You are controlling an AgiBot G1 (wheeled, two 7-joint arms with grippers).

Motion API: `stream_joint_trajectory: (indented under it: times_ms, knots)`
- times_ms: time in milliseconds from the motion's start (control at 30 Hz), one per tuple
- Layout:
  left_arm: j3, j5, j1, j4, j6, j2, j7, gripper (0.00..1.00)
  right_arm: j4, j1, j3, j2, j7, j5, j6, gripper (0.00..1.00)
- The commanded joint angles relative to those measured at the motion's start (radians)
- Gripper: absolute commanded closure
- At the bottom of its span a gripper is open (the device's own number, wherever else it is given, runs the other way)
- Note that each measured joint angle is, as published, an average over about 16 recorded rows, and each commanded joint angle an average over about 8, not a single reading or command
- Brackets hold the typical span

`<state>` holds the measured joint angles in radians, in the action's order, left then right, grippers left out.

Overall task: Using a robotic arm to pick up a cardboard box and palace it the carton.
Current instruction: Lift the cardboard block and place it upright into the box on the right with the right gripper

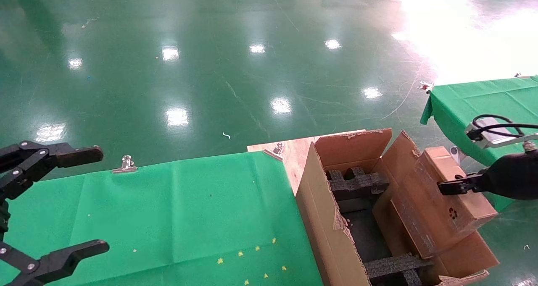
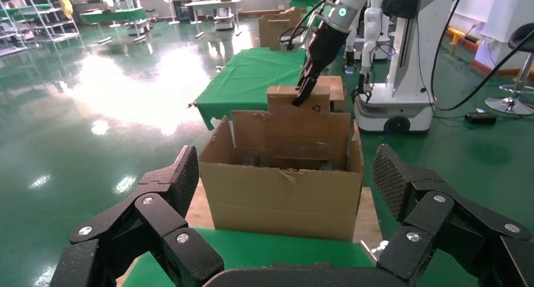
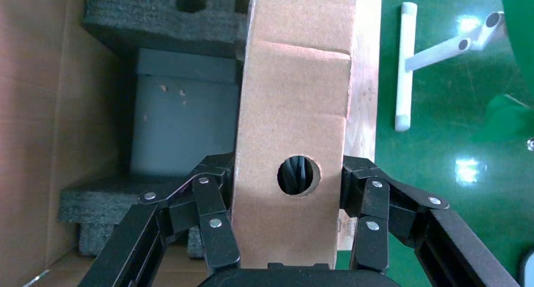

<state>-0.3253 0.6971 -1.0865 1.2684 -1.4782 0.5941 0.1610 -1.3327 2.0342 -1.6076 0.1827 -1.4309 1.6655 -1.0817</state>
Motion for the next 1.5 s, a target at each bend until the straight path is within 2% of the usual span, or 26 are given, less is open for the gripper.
stream_joint_trajectory:
  times_ms: [33, 500, 733, 1067, 1267, 1500]
  knots:
    - [0.0, 0.0, 0.0, 0.0, 0.0, 0.0, 0.0, 0.0, -0.001, -0.011, -0.007, 0.009, -0.022, 0.008, 0.012, 1.0]
    - [0.0, 0.0, 0.0, 0.0, 0.0, 0.0, 0.0, 0.0, 0.042, -0.11, -0.058, 0.06, -0.08, 0.026, 0.141, 1.0]
    - [-0.001, 0.0, 0.0, 0.0, 0.0, 0.0, 0.0, 0.0, 0.064, -0.116, -0.057, 0.079, -0.088, 0.05, 0.195, 1.0]
    - [-0.001, -0.001, 0.0, 0.0, 0.0, 0.0, 0.0, 0.0, 0.057, -0.088, -0.044, 0.097, -0.103, 0.111, 0.206, 1.0]
    - [-0.001, -0.001, 0.0, 0.0, 0.0, 0.0, 0.0, 0.0, 0.047, -0.114, -0.061, 0.101, -0.124, 0.13, 0.22, 1.0]
    - [-0.001, -0.001, 0.0, 0.0, 0.0, 0.0, -0.001, 0.0, 0.044, -0.157, -0.083, 0.109, -0.152, 0.167, 0.27, 1.0]
